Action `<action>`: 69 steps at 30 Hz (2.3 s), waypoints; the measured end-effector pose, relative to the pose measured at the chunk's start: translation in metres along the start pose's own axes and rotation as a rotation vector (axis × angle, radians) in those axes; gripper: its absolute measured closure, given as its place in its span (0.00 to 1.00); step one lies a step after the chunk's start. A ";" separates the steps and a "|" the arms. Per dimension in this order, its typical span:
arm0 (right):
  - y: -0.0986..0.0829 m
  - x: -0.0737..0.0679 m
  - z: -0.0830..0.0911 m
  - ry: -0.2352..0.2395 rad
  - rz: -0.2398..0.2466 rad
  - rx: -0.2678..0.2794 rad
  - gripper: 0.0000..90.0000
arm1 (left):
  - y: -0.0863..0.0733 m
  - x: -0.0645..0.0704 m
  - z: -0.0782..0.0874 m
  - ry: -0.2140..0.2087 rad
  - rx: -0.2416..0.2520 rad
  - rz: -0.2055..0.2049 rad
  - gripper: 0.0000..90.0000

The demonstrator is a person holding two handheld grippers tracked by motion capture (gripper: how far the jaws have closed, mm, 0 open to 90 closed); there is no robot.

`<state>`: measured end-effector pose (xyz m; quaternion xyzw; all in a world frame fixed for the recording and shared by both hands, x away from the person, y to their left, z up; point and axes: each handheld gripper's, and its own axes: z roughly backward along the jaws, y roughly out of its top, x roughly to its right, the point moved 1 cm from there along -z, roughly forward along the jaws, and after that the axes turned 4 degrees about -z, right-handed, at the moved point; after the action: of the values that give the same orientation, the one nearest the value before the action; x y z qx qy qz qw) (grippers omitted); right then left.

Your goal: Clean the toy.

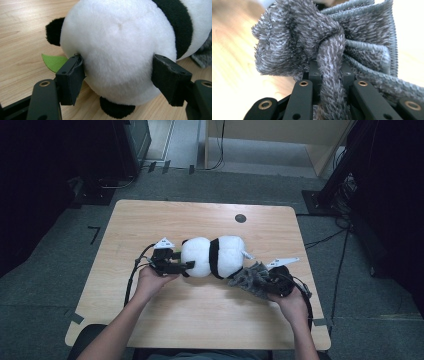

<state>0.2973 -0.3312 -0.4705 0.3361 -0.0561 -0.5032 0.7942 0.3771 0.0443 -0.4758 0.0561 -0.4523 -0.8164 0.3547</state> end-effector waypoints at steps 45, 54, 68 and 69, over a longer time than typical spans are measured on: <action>0.079 -0.126 -0.067 0.168 0.292 0.123 0.90 | -0.001 0.004 0.001 0.023 -0.017 -0.008 0.32; 0.060 -0.122 -0.086 0.173 0.325 0.073 0.90 | -0.003 0.000 -0.001 0.018 -0.037 0.033 0.36; 0.045 -0.115 -0.086 0.130 0.316 -0.020 0.90 | -0.001 0.001 -0.001 0.017 -0.021 0.017 0.37; 0.044 -0.113 -0.085 0.128 0.310 -0.020 0.90 | -0.001 0.001 -0.001 0.016 -0.021 0.015 0.37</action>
<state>0.3119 -0.1842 -0.4813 0.3469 -0.0515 -0.3525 0.8676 0.3759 0.0432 -0.4766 0.0556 -0.4413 -0.8179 0.3650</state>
